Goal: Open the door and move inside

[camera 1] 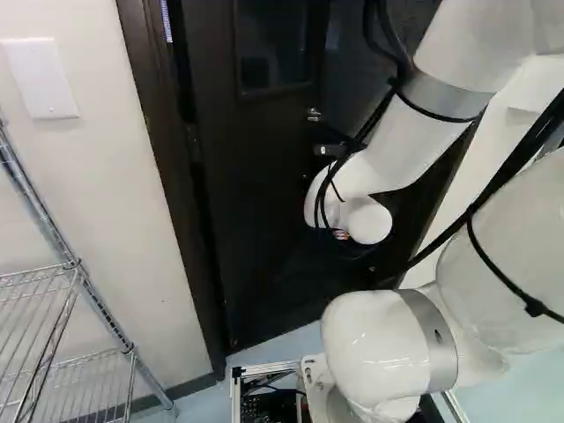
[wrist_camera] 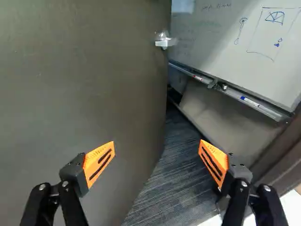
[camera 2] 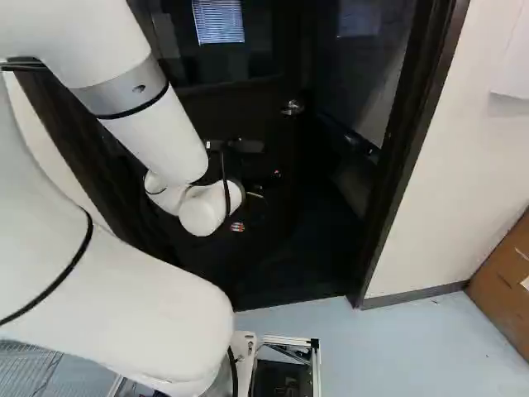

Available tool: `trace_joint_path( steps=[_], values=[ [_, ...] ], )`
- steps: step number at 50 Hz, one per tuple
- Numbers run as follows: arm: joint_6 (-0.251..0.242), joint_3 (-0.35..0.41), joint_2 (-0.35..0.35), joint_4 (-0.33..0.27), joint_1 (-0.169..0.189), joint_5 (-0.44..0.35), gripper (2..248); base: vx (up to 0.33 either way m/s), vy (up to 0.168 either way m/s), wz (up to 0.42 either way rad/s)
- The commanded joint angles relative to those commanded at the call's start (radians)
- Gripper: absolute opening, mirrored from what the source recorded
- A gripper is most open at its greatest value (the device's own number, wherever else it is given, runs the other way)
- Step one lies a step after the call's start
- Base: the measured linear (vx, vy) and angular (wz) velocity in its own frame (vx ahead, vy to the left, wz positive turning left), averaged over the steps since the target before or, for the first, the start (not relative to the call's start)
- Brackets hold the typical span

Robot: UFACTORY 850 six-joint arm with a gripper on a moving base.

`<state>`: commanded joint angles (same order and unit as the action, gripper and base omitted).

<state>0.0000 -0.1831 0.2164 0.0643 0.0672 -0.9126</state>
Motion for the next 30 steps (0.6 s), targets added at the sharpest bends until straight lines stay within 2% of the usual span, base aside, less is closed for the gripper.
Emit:
trace_joint_path(
  steps=[12,30],
  values=[
    [0.000,0.000,0.000,0.000,0.000,0.000,247,0.239,0.003,-0.024],
    [0.000,0.000,0.000,0.000,0.000,0.000,247,0.183,0.003,-0.026]
  ],
)
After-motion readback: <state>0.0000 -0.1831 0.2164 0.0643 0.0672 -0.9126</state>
